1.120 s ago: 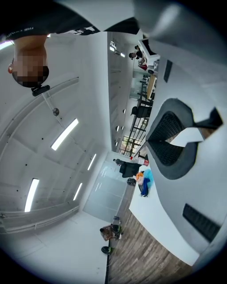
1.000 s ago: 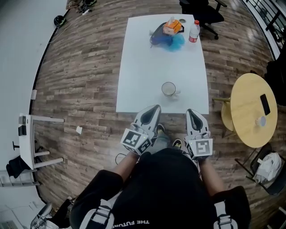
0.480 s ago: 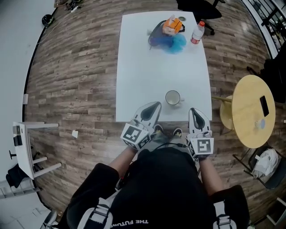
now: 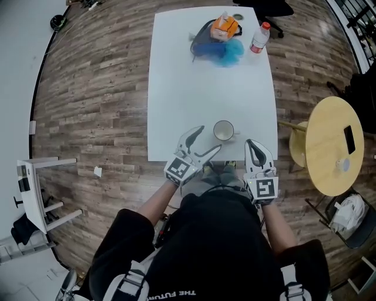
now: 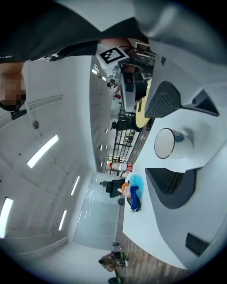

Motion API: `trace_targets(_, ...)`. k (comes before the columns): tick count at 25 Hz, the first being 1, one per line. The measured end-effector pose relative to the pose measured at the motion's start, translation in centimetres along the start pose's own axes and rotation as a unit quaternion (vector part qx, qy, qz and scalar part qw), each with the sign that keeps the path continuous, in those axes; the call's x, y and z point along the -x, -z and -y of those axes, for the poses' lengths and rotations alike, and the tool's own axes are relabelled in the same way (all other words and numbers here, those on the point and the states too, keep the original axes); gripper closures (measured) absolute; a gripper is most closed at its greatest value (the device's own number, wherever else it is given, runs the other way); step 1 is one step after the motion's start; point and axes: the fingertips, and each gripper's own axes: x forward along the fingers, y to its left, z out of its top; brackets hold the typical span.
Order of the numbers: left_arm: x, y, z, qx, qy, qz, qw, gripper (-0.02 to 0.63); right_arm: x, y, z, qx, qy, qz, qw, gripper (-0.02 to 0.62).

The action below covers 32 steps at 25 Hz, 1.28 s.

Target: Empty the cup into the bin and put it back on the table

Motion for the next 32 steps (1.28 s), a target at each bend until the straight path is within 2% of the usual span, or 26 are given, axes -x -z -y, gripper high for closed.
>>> trace_targets(3, -1.5, 2.6, 0.2, -0.042, 0.032, -0.029, 0.9982, 0.236, -0.7, 1.3, 0.4, -0.001, -0.006, -0.015, 1.0, 0.58)
trace_targets(5, -2.6, 4.2, 0.1, -0.056, 0.05, -0.039, 0.9964, 0.228, -1.3, 2.6, 0.8, -0.004, -0.007, -0.029, 1.0, 0.58)
trace_targets(10, -5.2, 6.4, 0.1, -0.068, 0.09, -0.037, 0.9929, 0.196, -3.0, 6.0, 1.8, -0.02, -0.006, -0.052, 0.998, 0.58)
trace_targets(15, -7.8, 7.6, 0.1, -0.088, 0.121, -0.029, 0.9882, 0.193, -4.5, 8.3, 2.4, -0.012, -0.01, -0.06, 0.998, 0.58)
trace_targets(19, -9.3, 7.9, 0.3, -0.081, 0.152, -0.032, 0.9845, 0.195, -5.0, 9.5, 2.5, -0.017, -0.013, -0.062, 0.998, 0.58)
trace_targets(24, -9.8, 9.2, 0.4, -0.076, 0.16, -0.066, 0.982, 0.195, -5.3, 10.5, 2.7, -0.02, -0.006, -0.088, 0.996, 0.58)
trace_targets(32, -9.9, 9.3, 0.4, -0.074, 0.162, -0.068, 0.9817, 0.195, -6.4, 13.4, 2.1, 0.015, -0.028, -0.139, 0.99, 0.572)
